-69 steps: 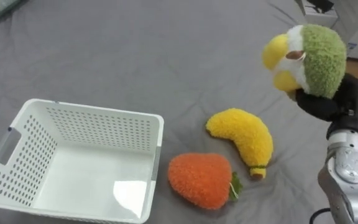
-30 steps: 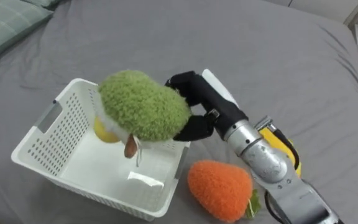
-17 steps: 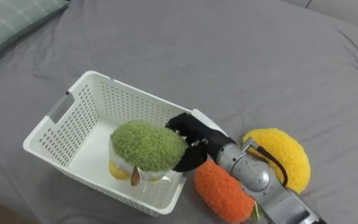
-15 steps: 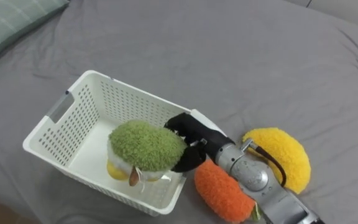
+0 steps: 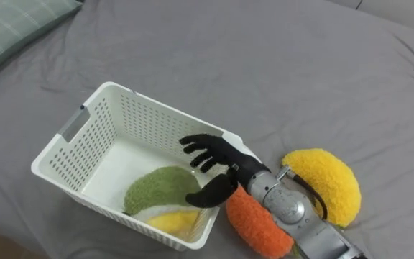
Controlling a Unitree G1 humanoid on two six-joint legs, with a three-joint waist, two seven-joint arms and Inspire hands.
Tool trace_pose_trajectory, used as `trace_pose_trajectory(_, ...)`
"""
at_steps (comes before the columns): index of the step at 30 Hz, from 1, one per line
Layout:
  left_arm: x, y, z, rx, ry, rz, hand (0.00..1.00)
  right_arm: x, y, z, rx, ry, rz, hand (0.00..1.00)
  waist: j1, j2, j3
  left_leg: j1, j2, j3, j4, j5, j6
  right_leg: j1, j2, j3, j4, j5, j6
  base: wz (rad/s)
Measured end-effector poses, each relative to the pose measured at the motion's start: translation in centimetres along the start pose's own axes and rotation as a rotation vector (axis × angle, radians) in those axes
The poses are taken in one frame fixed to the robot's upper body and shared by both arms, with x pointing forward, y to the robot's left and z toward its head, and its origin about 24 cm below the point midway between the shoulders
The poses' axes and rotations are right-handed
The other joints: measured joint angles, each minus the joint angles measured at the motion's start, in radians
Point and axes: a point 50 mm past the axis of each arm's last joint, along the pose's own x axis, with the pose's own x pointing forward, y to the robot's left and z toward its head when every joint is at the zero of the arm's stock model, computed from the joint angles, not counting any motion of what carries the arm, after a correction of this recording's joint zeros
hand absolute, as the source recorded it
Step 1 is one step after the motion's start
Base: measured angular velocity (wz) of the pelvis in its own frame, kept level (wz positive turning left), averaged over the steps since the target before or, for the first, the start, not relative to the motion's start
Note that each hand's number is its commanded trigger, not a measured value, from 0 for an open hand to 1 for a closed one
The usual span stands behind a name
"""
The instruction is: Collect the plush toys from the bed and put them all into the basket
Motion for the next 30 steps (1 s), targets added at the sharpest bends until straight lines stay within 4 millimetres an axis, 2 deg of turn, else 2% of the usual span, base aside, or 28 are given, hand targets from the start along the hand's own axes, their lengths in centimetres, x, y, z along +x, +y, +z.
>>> trace_pose_trajectory(11,-0.1,0.0,-0.1,0.0,0.003,0.004,0.0,0.0,0.0,-0.1,0.002,0.006,-0.005,0.0,-0.001,0.002,0.0014,0.002,0.0,-0.012,0.004,0.0,0.0,0.009,-0.001,-0.012,0.0,0.0,0.0,0.03)
trace_pose_trajectory(21,-0.2,0.1,-0.1,-0.003,-0.01,0.051,0.0,0.1,-0.3,0.4,0.028,-0.018,-0.049,0.0,-0.002,0.001,0.0008,0.007,0.002,0.0,0.012,0.0,0.0,0.006,-0.002,-0.008,0.0,0.0,0.0,-0.02)
trace_pose_trajectory(25,-0.1,0.1,0.0,-0.008,-0.015,0.055,0.0,-0.3,-2.4,2.1,0.094,-0.1,-0.173,0.0,-0.004,0.008,0.002,0.014,0.004,0.007,0.009,0.001,0.001,0.008,-0.002,0.001,0.0,0.0,0.0,-0.05)
trace_pose_trajectory(30,-0.3,-0.5,-1.1,-0.014,0.037,0.048,0.0,-1.2,-5.2,4.0,0.139,-0.227,-0.34,0.0,-0.024,0.023,0.0005,0.042,0.006,0.033,-0.008,0.002,0.001,0.017,0.001,0.033,0.001,0.0,0.0,-0.16)
